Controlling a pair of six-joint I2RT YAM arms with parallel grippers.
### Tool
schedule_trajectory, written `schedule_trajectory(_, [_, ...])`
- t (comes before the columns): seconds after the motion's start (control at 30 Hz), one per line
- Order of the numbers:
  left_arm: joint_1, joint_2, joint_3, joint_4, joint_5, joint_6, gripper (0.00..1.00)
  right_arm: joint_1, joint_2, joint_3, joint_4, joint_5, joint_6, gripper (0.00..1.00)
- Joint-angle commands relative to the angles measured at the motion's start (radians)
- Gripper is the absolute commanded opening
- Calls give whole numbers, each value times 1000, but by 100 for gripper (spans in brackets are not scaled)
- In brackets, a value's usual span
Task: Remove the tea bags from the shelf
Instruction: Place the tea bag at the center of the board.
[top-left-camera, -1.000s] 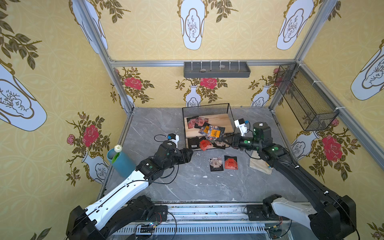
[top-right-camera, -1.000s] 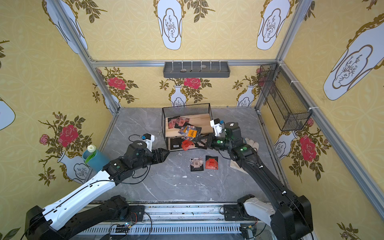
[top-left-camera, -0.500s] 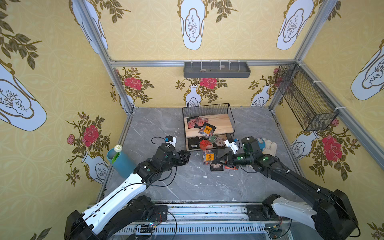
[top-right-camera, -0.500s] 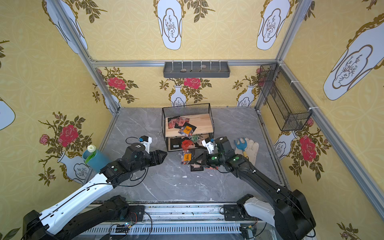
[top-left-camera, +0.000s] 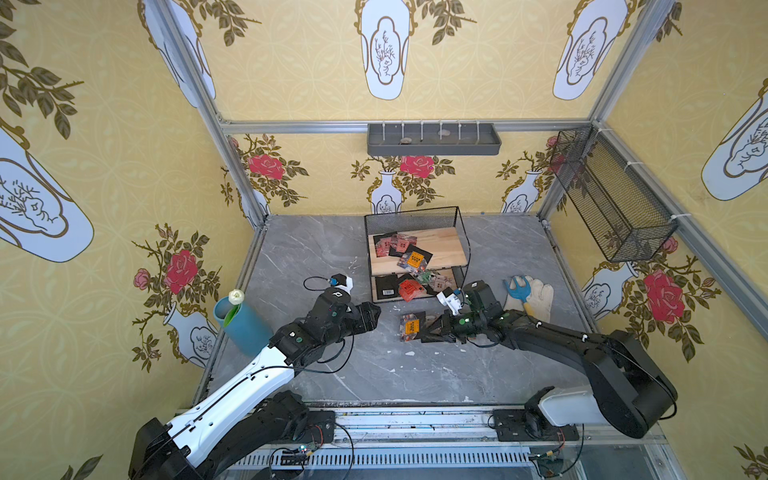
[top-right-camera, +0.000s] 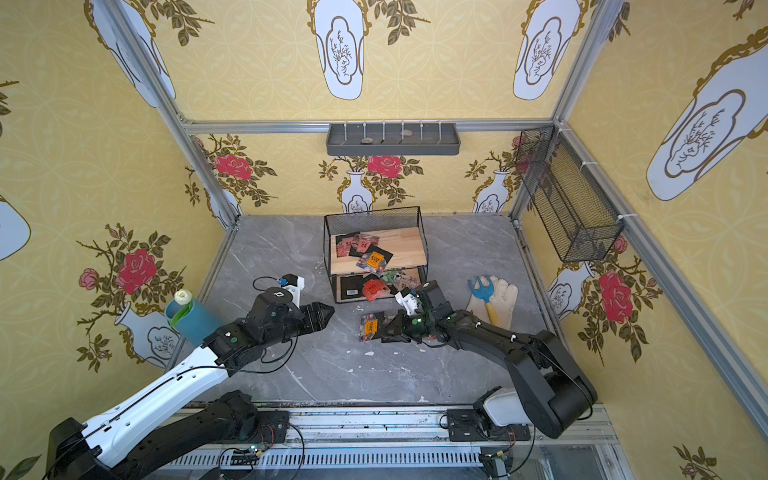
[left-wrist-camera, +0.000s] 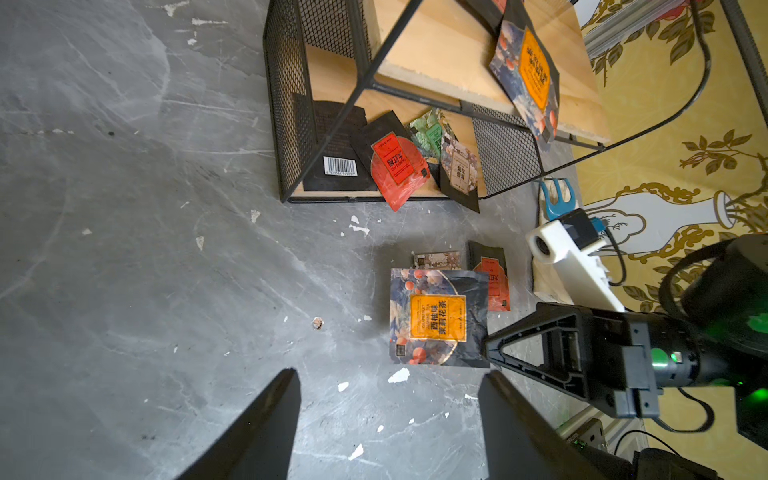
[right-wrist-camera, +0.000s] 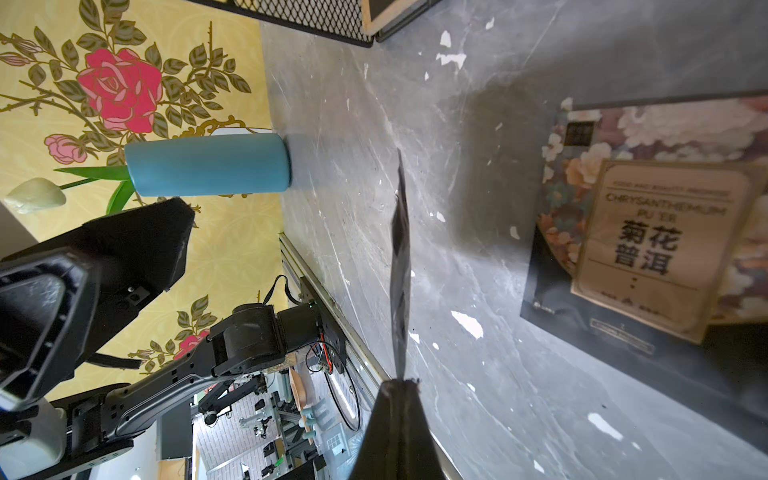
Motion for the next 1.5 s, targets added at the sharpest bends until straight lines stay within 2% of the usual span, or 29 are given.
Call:
schedule_trajectory(0.0, [0,2,-11,22,8,2,76,3,36,15,77,-14,1,0])
schedule_trajectory(0.6, [0,13,-10,19,9,13,76,8,228,62,134,-21,22,0])
schedule_trajectory(1.0, [0,13,-20,27,8,10,76,16,276,92,124,-29,9,0])
schedule_trajectory(1.3, [0,11,-19,28,8,8,77,16,261,107,82,-11,-10,20])
schedule_trajectory(1.47, [0,11,-20,33,11,7,77,16,250,111,54,-7,-26,22])
